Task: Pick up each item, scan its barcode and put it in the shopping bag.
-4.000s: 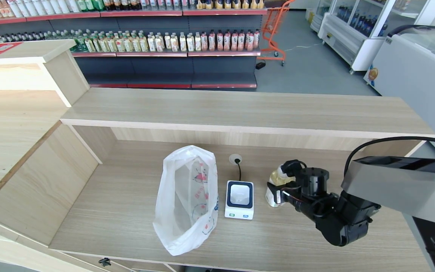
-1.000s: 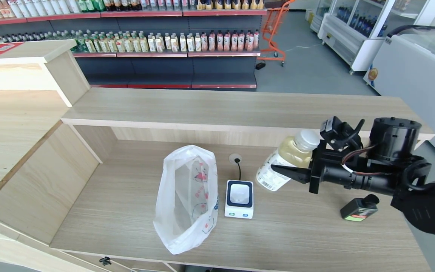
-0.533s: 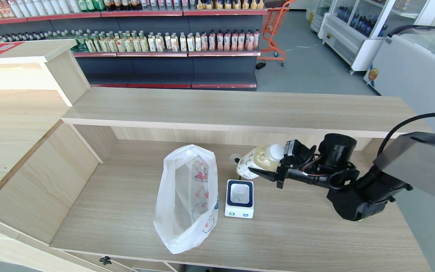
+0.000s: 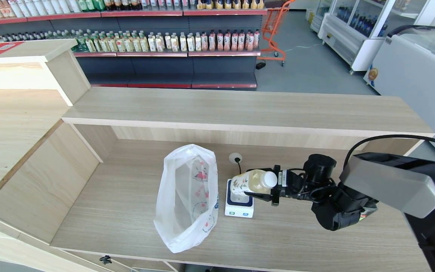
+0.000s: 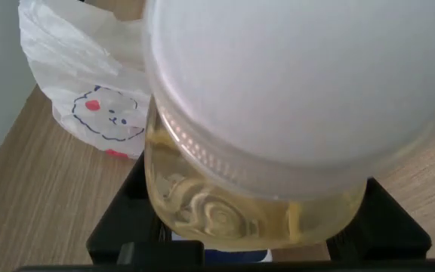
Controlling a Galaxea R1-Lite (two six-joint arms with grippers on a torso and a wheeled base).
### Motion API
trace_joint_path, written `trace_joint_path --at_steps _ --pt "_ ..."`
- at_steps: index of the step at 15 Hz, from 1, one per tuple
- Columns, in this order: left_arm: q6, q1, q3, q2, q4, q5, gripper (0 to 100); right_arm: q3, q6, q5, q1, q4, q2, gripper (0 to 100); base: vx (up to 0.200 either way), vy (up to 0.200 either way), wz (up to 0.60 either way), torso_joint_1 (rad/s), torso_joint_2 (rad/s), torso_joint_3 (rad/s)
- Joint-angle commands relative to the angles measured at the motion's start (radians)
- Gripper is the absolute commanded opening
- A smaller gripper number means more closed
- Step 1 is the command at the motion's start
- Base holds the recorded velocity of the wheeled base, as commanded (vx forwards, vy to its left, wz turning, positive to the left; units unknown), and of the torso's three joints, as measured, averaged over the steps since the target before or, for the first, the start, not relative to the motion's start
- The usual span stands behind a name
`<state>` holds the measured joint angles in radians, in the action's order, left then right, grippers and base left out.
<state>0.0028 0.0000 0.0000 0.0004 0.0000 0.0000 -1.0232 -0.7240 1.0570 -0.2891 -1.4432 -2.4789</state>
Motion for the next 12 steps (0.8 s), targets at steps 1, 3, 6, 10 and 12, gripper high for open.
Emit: trace_joint_path --at_steps 1,3,6,10,12 --pt "0.0 0.0 0.0 0.0 0.0 0.0 100 -0.069 -0.028 0.008 -0.002 0.0 -0.071 0 0.0 0.0 0.0 0.0 0.0 0.0" --pt "0.0 0.0 0.0 0.0 0.0 0.0 100 -0.11 -0.064 0.043 -0.002 0.0 -0.095 0 0.0 0.0 0.0 0.0 0.0 0.0" --pt "0.0 0.0 0.0 0.0 0.0 0.0 100 -0.126 -0.091 0.058 -0.001 0.001 -0.118 0 0.0 0.0 0.0 0.0 0.0 0.0" --pt "0.0 0.0 0.0 0.0 0.0 0.0 100 -0.15 -0.126 0.075 -0.001 0.001 -0.135 0 0.0 0.0 0.0 0.0 0.0 0.0" --pt "0.0 0.0 0.0 0.0 0.0 0.0 100 -0.15 -0.133 0.075 0.001 0.001 -0.135 0 0.0 0.0 0.0 0.0 0.0 0.0"
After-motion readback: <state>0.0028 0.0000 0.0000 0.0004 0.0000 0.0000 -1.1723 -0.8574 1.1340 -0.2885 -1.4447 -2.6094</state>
